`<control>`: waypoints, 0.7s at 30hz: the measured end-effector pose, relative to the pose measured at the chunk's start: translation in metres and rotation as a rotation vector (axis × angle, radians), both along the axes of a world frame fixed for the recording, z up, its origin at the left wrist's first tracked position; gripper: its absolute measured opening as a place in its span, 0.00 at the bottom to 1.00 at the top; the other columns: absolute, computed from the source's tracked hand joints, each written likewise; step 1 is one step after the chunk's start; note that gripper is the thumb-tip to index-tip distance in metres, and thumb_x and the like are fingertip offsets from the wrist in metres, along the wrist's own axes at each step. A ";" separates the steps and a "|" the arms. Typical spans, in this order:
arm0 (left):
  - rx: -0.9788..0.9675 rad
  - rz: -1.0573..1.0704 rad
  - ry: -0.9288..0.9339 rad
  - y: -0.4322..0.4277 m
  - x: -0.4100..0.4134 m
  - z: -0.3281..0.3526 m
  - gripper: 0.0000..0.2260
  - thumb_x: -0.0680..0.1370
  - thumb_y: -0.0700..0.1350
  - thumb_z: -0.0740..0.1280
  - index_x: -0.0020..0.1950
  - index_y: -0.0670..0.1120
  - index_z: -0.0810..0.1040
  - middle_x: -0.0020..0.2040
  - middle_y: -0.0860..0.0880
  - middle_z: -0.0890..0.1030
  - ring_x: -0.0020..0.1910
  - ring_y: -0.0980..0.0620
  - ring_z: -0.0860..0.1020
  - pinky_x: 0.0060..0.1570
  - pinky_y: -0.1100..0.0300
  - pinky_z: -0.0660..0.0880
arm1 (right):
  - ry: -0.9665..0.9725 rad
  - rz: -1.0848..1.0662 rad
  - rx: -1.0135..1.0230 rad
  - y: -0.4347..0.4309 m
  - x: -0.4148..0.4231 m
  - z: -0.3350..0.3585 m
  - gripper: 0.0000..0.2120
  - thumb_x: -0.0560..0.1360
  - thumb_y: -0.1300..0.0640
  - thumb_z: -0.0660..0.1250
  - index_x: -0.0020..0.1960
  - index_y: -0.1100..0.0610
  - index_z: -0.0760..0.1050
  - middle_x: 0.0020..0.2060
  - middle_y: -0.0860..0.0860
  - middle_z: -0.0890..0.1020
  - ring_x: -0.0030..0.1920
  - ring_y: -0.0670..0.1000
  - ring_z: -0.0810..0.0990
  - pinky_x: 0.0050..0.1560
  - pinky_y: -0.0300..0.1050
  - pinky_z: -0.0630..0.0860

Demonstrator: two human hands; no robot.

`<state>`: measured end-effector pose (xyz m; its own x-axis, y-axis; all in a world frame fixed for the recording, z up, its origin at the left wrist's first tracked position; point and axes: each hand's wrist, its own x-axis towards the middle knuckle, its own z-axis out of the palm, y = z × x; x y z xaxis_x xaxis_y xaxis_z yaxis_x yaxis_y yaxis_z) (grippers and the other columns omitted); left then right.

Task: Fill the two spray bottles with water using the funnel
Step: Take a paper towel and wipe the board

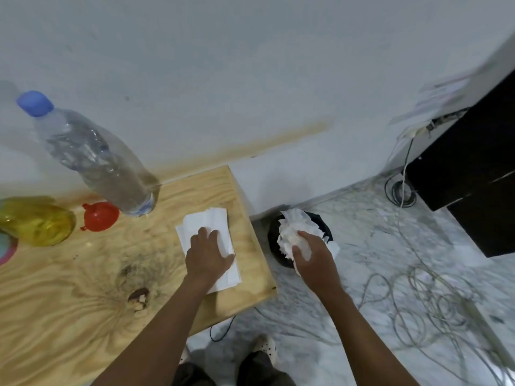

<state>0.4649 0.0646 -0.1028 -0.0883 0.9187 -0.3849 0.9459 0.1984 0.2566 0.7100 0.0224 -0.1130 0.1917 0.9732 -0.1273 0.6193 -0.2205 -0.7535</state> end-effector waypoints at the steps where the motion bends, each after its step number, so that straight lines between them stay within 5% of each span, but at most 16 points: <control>1: 0.005 -0.003 0.015 0.001 0.001 -0.002 0.32 0.74 0.60 0.69 0.73 0.46 0.65 0.73 0.46 0.62 0.70 0.44 0.64 0.58 0.51 0.72 | -0.013 -0.006 -0.019 0.003 0.008 -0.006 0.19 0.79 0.53 0.65 0.69 0.53 0.71 0.65 0.47 0.76 0.65 0.46 0.73 0.62 0.38 0.67; 13: -0.107 0.001 0.060 0.027 0.000 -0.004 0.39 0.67 0.62 0.75 0.72 0.48 0.64 0.68 0.49 0.64 0.67 0.47 0.65 0.53 0.50 0.75 | -0.199 -0.004 0.140 0.083 0.075 -0.081 0.17 0.79 0.60 0.63 0.67 0.57 0.73 0.63 0.54 0.77 0.64 0.54 0.75 0.61 0.51 0.76; 21: -0.118 -0.032 0.108 0.033 -0.002 -0.004 0.36 0.67 0.63 0.74 0.69 0.49 0.66 0.64 0.51 0.66 0.63 0.49 0.67 0.46 0.55 0.73 | -0.110 -0.038 -0.366 0.112 0.101 -0.146 0.25 0.81 0.54 0.61 0.77 0.53 0.61 0.78 0.56 0.60 0.78 0.55 0.57 0.74 0.53 0.60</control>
<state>0.4633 0.0978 -0.1067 -0.1058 0.8709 -0.4799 0.9731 0.1900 0.1303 0.8107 0.1347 -0.2593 0.2586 0.8592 -0.4416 0.6781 -0.4870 -0.5505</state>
